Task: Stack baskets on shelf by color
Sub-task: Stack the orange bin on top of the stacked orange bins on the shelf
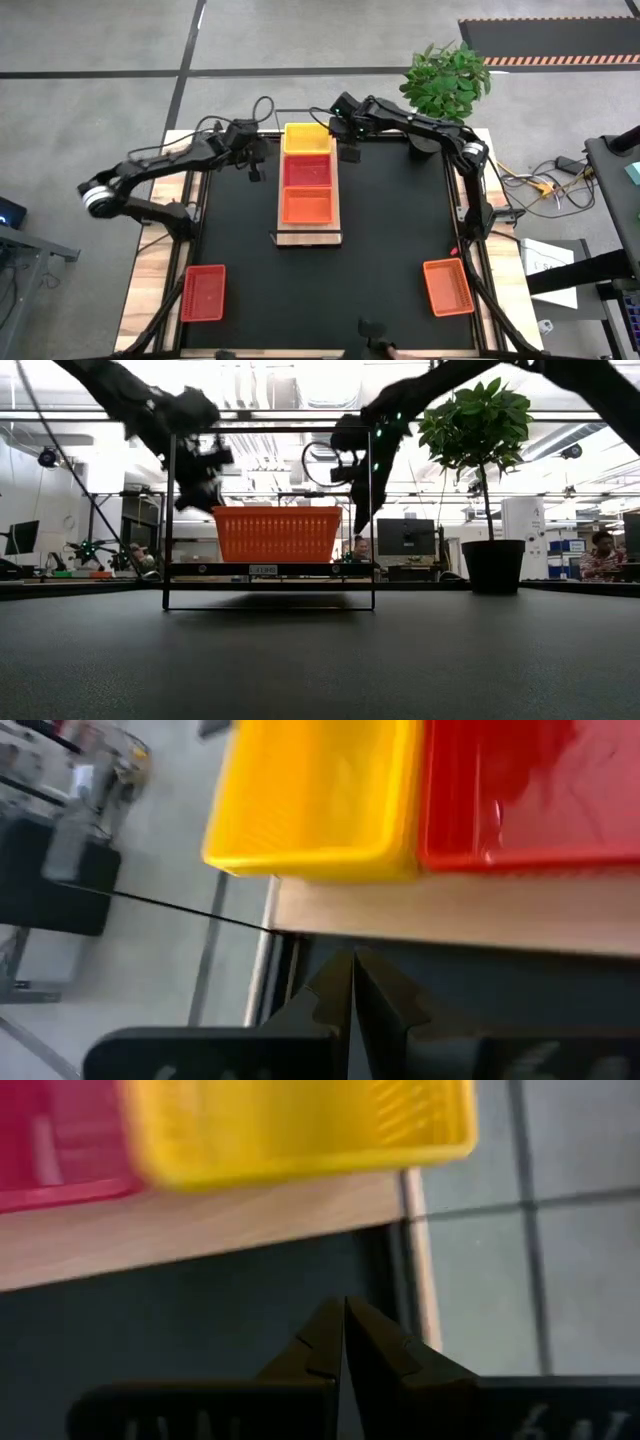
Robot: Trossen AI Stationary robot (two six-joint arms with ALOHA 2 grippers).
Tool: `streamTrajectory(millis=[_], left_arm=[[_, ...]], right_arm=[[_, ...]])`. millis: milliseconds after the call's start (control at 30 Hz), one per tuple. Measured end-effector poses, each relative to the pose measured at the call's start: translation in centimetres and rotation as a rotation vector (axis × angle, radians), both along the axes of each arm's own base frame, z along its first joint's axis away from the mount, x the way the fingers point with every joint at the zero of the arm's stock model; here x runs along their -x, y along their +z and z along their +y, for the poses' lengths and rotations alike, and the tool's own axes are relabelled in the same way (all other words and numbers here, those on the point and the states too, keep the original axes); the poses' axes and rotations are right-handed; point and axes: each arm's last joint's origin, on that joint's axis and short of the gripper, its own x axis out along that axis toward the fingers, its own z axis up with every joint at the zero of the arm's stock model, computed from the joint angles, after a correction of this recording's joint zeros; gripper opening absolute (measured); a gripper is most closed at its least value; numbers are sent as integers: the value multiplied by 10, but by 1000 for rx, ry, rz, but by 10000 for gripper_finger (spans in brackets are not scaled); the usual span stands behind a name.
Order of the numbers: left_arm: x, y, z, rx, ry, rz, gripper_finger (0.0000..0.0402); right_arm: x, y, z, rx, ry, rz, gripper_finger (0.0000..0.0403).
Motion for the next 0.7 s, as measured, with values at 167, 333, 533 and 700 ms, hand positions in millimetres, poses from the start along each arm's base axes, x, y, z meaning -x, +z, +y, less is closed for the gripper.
streamTrajectory(millis=[167, 333, 533, 700], left_arm=[[20, 37, -29, -39, -53, -180, 0], [36, 63, -64, -56, -357, -435, 0], [52, 75, -90, -132, -595, -650, 0], [61, 74, -99, -214, -647, -764, 0]], right_arm=[[7, 28, 40, -84, -10, 12, 8], [8, 54, 97, -302, 30, -54, 8], [9, 62, 181, -529, 6, -56, 8], [13, 41, 245, -727, -173, 61, 8]])
